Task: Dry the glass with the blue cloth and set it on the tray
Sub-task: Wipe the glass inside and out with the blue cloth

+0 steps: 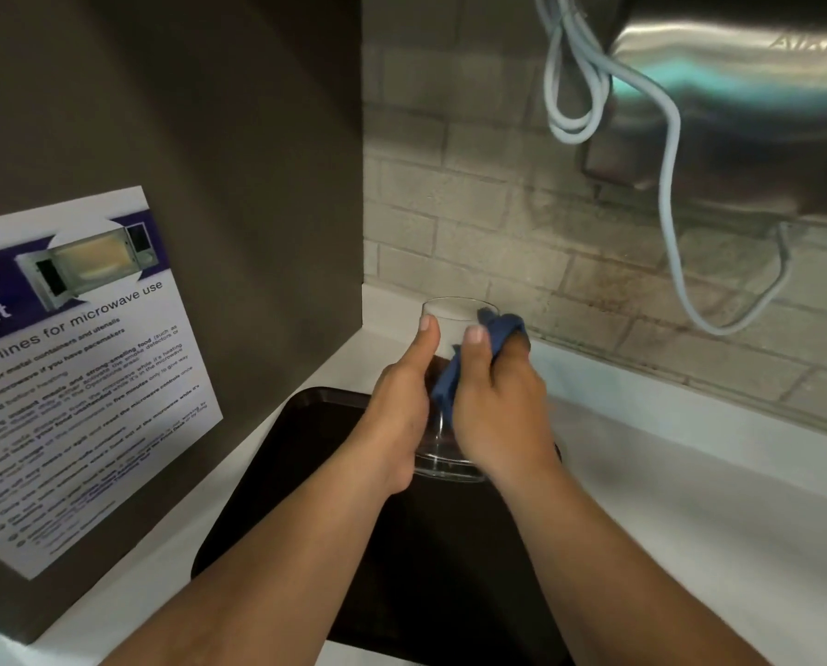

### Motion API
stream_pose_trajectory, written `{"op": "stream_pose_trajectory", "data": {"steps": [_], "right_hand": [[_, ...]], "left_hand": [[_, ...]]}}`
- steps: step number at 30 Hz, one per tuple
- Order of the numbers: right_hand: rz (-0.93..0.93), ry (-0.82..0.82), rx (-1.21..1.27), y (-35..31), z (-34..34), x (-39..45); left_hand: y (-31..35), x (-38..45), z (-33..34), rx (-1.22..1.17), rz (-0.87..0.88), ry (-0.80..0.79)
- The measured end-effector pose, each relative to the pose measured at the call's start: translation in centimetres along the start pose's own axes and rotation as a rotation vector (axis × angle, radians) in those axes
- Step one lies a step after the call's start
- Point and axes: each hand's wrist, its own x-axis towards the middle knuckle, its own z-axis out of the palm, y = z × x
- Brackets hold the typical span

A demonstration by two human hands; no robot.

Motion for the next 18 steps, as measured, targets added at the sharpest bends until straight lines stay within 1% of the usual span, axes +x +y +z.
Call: {"op": "stream_pose_trajectory", "data": {"steps": [1, 3, 4, 6, 7, 8, 9, 10, 12, 14, 16, 18], "right_hand": [[0.076, 0.009, 0.041, -0.3, -0.3, 1.2], [0.237, -0.043, 0.194, -0.6, -1.1, 2.9], [0.306, -0.098, 0.242, -0.6, -1.3, 3.1], [0.368, -0.228, 0.206, -0.2, -1.4, 1.9], [0.361, -0.284, 0.145, 0.3, -1.2, 0.8], [0.308, -0.319, 0.076, 0.7, -0.9, -0.4], [0.201, -0.316, 0.016, 0.9, -0.7, -1.7], [0.083, -0.279, -0.026, 1.1, -0.4, -2.6], [-0.051, -0.219, -0.089, 0.8, 0.0, -3.3], [-0.105, -0.154, -0.109, 0.1, 0.1, -2.2], [-0.040, -0.093, -0.037, -0.8, -0.4, -0.1], [0.152, -0.094, 0.198, -0.8, -1.2, 1.5]], "left_hand": [[0.0, -0.2, 0.0, -0.049, -0.015, -0.028], [0.2, -0.3, 0.0, -0.115, -0.029, -0.039], [0.3, -0.1, -0.1, -0.139, -0.030, -0.027], [0.8, 0.5, -0.3, -0.158, -0.032, 0.030], [1.1, 0.7, -0.3, -0.157, -0.032, 0.083], [1.2, 1.0, -0.3, -0.146, -0.027, 0.145], [1.1, 1.1, -0.3, -0.132, -0.014, 0.199], [0.9, 1.2, -0.3, -0.108, -0.005, 0.225], [0.1, 1.2, -0.3, -0.053, 0.005, 0.193], [-0.5, 1.1, -0.3, -0.020, 0.010, 0.101], [-0.5, 0.7, -0.2, -0.023, 0.004, 0.025], [-0.2, 0.2, -0.3, -0.096, -0.021, -0.037]]}}
